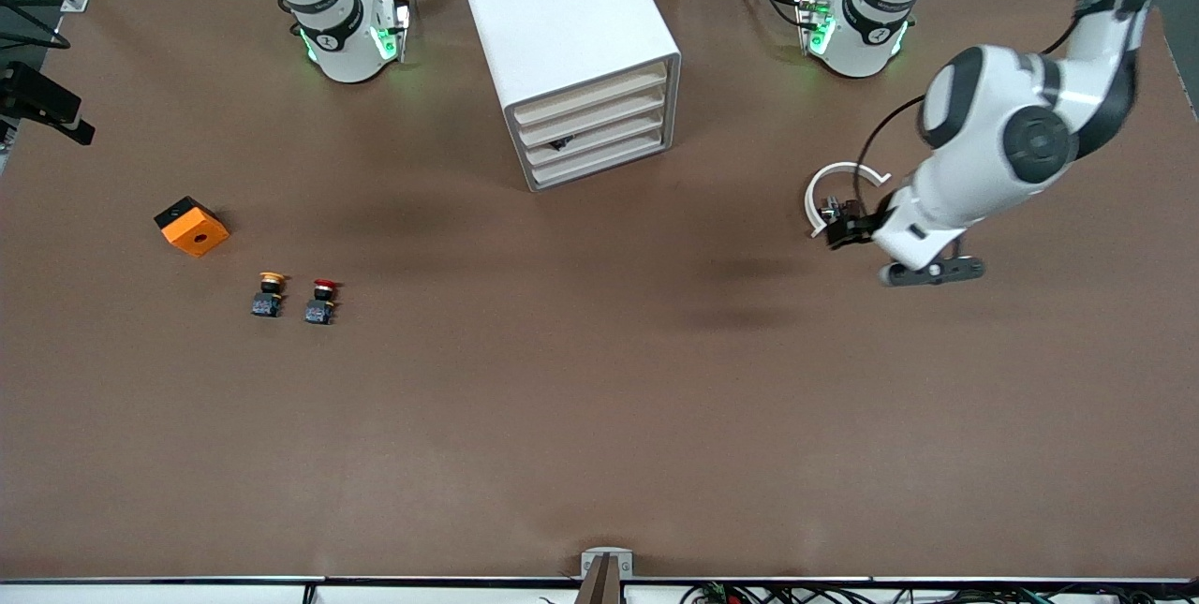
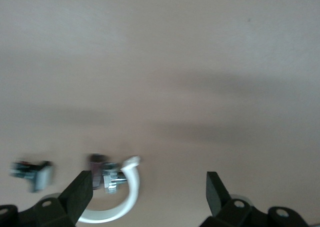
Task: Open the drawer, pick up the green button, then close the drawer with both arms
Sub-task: 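Reach the left gripper toward the front of the white cabinet drawer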
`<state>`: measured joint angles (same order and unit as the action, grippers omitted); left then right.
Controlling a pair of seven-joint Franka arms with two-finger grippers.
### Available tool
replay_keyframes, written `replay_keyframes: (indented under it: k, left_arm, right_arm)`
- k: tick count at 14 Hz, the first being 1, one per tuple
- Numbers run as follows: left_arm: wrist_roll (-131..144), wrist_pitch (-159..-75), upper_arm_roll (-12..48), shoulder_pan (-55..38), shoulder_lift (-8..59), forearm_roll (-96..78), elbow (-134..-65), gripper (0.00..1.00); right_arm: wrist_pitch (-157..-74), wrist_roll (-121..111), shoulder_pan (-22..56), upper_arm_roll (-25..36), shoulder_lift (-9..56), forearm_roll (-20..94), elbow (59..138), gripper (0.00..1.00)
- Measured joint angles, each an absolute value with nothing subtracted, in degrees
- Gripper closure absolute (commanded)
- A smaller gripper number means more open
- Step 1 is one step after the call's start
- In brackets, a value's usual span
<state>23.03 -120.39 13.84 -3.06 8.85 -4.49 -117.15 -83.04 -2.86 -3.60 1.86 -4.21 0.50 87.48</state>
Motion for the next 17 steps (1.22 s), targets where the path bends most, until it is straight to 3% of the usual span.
replay_keyframes:
  k: [6, 13, 17]
  left_arm:
    - [50.86, -120.84, 16.9, -7.95, 15.55, -4.49, -113.8, 0.0]
    - [78.3, -102.26, 17.75, -13.43, 25.9, -4.49, -100.81, 0.0]
    - [89.16, -96.06, 19.65, -13.38, 32.91, -4.74, -93.43, 0.0]
  right_arm:
    - [-83.07, -2.82, -3.82, 1.91, -4.21, 0.46, 87.49, 0.0]
    - [-83.06, 0.65, -4.25, 1.86, -4.21, 0.48, 87.51, 0.0]
    - [-83.07, 0.72, -4.25, 1.7, -4.22, 0.48, 87.52, 0.0]
